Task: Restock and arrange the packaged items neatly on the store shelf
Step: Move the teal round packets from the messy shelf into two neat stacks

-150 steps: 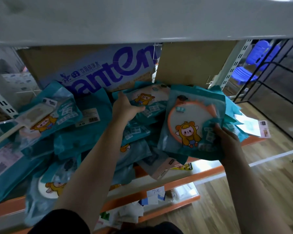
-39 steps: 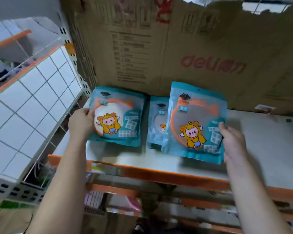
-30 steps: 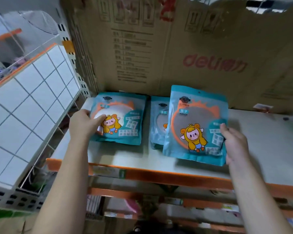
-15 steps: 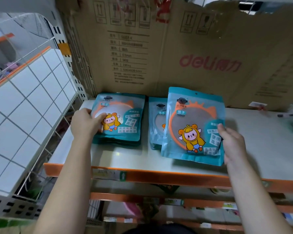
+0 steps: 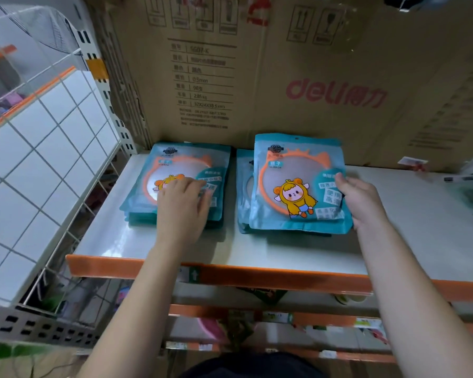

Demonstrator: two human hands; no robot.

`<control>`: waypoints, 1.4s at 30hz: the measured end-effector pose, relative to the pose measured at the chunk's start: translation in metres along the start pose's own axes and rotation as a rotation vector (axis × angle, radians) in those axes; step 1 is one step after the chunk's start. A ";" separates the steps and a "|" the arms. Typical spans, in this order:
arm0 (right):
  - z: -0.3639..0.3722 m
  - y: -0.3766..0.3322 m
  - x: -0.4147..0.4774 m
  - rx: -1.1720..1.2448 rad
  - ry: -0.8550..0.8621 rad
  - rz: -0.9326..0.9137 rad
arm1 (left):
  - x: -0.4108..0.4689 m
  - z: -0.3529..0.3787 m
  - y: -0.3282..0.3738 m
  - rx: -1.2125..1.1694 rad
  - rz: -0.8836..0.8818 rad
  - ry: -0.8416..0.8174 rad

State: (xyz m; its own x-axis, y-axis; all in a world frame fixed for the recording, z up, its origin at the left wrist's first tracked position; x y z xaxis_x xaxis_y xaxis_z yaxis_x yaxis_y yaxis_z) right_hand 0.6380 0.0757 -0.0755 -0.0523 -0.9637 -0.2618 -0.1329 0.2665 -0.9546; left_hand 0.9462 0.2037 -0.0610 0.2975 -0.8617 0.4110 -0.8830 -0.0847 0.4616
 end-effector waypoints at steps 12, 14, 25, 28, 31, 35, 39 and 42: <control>0.031 -0.017 0.020 -0.334 -0.200 -0.014 | -0.018 0.017 0.007 -0.013 -0.008 -0.021; 0.032 -0.018 0.021 -0.347 -0.163 -0.059 | -0.018 0.016 0.006 -0.026 -0.016 -0.007; 0.024 -0.005 0.010 -0.871 0.013 -0.230 | -0.020 0.019 0.004 -0.041 -0.042 -0.017; 0.013 0.012 0.003 -0.796 -0.040 -0.141 | -0.019 0.020 0.004 -0.038 -0.043 -0.017; 0.010 0.018 -0.002 -0.709 -0.040 -0.146 | -0.019 0.019 0.005 -0.036 -0.045 -0.012; 0.015 0.019 -0.004 -0.654 -0.038 -0.152 | -0.019 0.019 0.006 -0.015 -0.046 -0.022; 0.000 0.018 -0.005 -0.642 -0.012 -0.152 | -0.015 0.015 0.021 -0.002 -0.009 0.014; -0.029 0.009 -0.006 -0.688 0.098 -0.263 | -0.001 0.026 0.050 -0.003 0.037 -0.045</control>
State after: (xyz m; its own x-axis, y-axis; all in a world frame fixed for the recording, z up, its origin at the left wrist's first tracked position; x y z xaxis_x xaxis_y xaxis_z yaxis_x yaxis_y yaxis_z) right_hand 0.6087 0.0845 -0.0787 -0.0168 -0.9998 0.0080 -0.7418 0.0071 -0.6706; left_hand 0.8925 0.1877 -0.0587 0.2477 -0.8860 0.3921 -0.8919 -0.0505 0.4494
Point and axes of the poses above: each hand's wrist, its own x-axis towards the middle knuckle, its own z-axis out of the palm, y = z × x, the point moved 6 cm from there along x, towards the middle knuckle, and after that the axes turned 7 degrees about -x, right-handed, at the moved point
